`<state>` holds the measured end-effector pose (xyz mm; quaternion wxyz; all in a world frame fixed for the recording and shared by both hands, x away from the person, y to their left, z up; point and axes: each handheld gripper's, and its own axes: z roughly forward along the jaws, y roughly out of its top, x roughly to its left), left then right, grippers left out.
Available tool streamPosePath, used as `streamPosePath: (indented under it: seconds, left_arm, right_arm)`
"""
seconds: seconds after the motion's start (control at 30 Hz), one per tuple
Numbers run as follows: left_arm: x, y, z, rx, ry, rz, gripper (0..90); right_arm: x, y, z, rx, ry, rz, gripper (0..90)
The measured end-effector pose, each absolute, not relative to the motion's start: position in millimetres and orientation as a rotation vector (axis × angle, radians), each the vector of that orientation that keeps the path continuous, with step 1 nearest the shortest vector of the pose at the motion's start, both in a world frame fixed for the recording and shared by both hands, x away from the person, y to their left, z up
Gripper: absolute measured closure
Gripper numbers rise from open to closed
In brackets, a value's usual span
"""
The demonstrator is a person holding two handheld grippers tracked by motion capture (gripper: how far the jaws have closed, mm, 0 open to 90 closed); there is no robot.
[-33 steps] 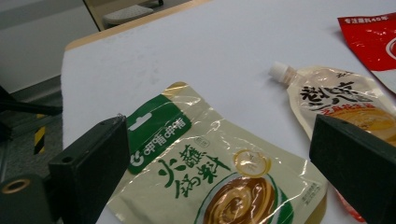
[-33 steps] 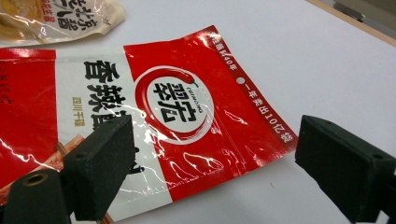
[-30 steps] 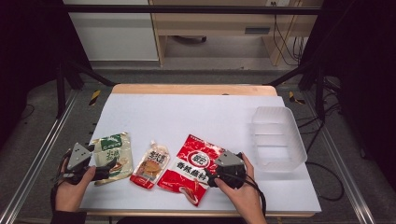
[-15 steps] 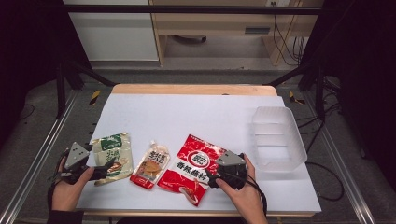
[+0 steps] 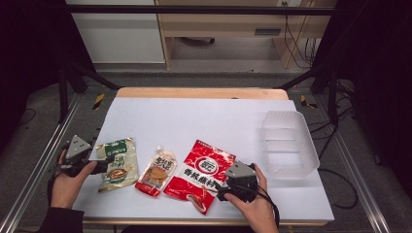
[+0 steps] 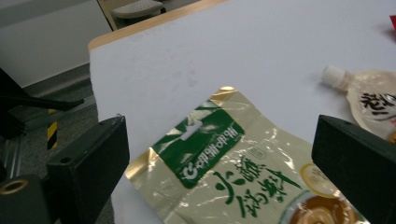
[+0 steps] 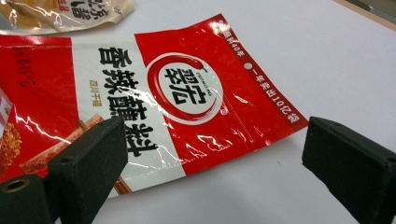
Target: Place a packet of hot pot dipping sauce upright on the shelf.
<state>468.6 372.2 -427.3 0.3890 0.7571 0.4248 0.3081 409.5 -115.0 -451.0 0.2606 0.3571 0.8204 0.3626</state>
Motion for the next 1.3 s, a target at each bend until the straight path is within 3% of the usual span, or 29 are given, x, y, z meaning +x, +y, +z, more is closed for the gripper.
streamPosePath:
  seconds: [0.43, 0.6, 1.3]
  left_arm:
    - [495.7, 405.7, -446.7, 2.002, 1.083, 0.740, 7.0]
    - [504.1, 416.0, -456.0, 2.005, 1.085, 0.668, 9.3]
    - [511.8, 407.7, -477.3, 2.058, 1.100, 0.507, 10.2]
  right_arm:
    - [412.1, -113.8, -454.7, 0.972, 2.243, 0.927, 9.0]
    - [412.9, -113.4, -456.2, 0.978, 2.254, 0.910, 9.6]
    - [412.9, -108.8, -459.4, 0.957, 2.278, 0.867, 9.6]
